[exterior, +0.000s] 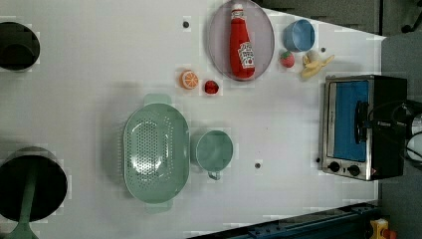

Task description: Flap open oven.

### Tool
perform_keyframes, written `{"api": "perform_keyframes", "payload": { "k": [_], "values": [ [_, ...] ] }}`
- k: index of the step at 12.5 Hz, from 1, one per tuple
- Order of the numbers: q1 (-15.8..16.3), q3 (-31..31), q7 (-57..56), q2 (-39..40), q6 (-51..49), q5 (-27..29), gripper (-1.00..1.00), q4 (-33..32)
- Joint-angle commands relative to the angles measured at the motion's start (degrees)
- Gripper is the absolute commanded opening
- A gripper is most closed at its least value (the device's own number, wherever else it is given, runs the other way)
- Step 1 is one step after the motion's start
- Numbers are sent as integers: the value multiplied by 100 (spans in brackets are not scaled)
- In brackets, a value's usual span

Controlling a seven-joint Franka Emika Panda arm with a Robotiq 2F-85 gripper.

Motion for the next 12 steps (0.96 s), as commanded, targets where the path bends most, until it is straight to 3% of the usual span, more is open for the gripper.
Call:
{"api": "perform_keyframes", "payload": {
  "k": [1,5,12],
  "values": [
    [239,120,683,33,-17,-812,-65,-13],
    [455,429,2187,47,-271,-2220,-65,-122],
    [629,1167,3770,503,-625,-2988,-65,-149]
  ]
}}
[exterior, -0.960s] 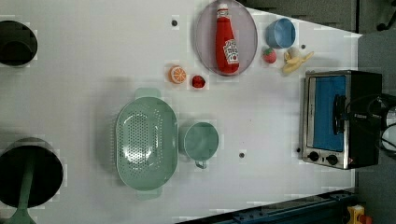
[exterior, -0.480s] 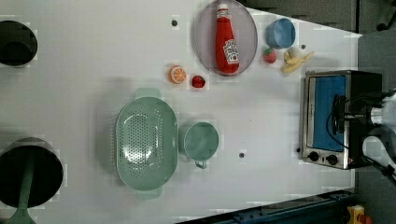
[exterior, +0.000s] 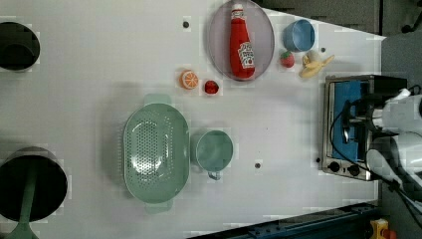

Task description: Flap open oven.

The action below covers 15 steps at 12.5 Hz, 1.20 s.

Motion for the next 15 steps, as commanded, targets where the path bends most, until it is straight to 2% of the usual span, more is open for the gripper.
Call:
{"api": "perform_keyframes", "payload": {
  "k": [1,5,8,15],
  "values": [
    [287,361,1266,350,-49,-381,-65,-58],
    [579,665,2978,950,-301,-1420,-65,8],
    [835,783,3710,1502,-518,-2138,-65,118],
    [973,799,4167,2409,-365,-2184,-65,600]
  ]
}}
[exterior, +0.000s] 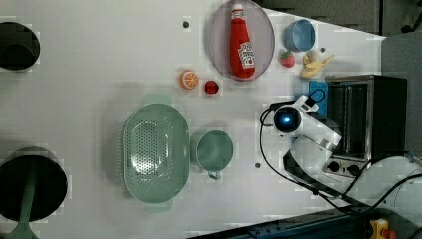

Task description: Flap open oven.

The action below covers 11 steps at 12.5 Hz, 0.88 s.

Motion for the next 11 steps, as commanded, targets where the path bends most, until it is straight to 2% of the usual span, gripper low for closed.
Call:
{"api": "perform_keyframes", "payload": {
  "k": [1,3,5,11],
  "values": [
    [-96,-105,388,0,198,53,-65,231],
    [-96,-85,389,-101,429,149,-65,334],
    [-96,-14,389,-309,798,821,-65,365],
    [-158,0,385,-1759,733,4761,-65,368]
  ]
}}
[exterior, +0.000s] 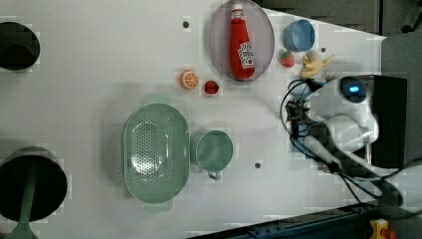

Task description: Flap open oven.

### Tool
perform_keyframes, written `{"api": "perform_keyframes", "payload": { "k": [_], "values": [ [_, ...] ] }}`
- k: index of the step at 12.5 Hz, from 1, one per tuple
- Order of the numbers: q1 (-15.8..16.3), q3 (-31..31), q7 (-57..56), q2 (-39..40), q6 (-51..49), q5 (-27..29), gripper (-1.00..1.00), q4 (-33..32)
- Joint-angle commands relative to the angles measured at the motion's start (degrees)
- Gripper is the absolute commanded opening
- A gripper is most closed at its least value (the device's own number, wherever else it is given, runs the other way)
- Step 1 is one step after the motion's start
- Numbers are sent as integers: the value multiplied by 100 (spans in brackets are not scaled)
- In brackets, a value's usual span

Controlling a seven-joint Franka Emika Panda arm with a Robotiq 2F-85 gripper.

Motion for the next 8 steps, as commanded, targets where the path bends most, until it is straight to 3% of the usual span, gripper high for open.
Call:
{"api": "perform_keyframes", "payload": {
  "k": [1,3,8],
  "values": [
    [159,101,266,-1061,-38,1175,-65,180],
    [139,47,255,-1681,-459,1582,-65,218],
    [131,-275,259,-2985,-2127,1656,-65,697]
  ]
}}
